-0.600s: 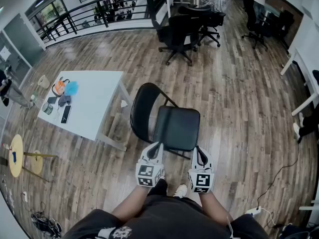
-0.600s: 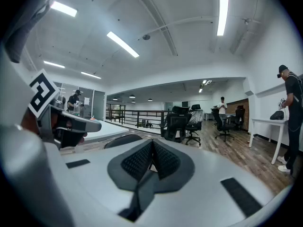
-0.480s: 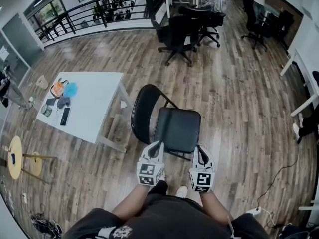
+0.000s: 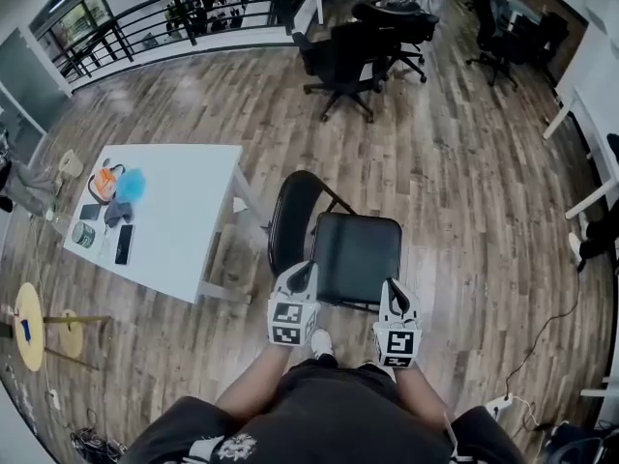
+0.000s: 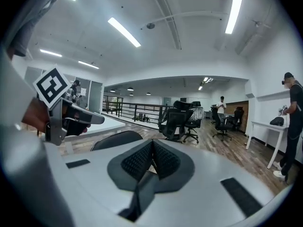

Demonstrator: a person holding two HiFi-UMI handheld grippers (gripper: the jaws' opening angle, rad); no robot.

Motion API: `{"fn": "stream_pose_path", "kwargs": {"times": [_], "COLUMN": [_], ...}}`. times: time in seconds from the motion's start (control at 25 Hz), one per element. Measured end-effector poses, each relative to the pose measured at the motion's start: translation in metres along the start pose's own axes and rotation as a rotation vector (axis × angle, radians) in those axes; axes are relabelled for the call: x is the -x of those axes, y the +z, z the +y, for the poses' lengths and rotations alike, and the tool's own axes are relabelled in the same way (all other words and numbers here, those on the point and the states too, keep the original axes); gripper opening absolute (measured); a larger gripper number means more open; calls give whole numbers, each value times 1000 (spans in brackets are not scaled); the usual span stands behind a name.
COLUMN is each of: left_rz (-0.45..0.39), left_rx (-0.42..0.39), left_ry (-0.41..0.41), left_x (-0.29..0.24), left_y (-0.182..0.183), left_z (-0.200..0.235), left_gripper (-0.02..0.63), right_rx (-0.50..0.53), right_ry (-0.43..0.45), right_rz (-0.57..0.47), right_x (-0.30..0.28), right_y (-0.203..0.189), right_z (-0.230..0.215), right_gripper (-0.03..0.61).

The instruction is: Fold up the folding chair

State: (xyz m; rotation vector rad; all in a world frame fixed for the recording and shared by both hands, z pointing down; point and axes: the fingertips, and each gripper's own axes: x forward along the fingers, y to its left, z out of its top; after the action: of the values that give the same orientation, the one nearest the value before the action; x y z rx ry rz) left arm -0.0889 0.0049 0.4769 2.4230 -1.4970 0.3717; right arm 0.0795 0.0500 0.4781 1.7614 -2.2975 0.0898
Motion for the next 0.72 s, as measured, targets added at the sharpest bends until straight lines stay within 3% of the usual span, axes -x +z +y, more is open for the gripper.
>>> {"fn": "stream_pose_path", "kwargs": {"times": [0.28,0.48,0.72], "left_rz": [22,-10,83], "left_rx": [1,3,-18], "left_ry": [10,31,120], "left_x": [-20,-37,-62], "left_y": [4,4,-13], "left_z": [44,71,95], "left_gripper": [5,5,5], "right_rx": [-11,-22,-75], "right_ry": [-10,-24,-25], "right_rz": [53,93,184], "right_x": [-38,-63,-88], "right_y": [-9,-31,-86], "right_z": [8,-4,-41], "right_gripper": [14,14,14]}}
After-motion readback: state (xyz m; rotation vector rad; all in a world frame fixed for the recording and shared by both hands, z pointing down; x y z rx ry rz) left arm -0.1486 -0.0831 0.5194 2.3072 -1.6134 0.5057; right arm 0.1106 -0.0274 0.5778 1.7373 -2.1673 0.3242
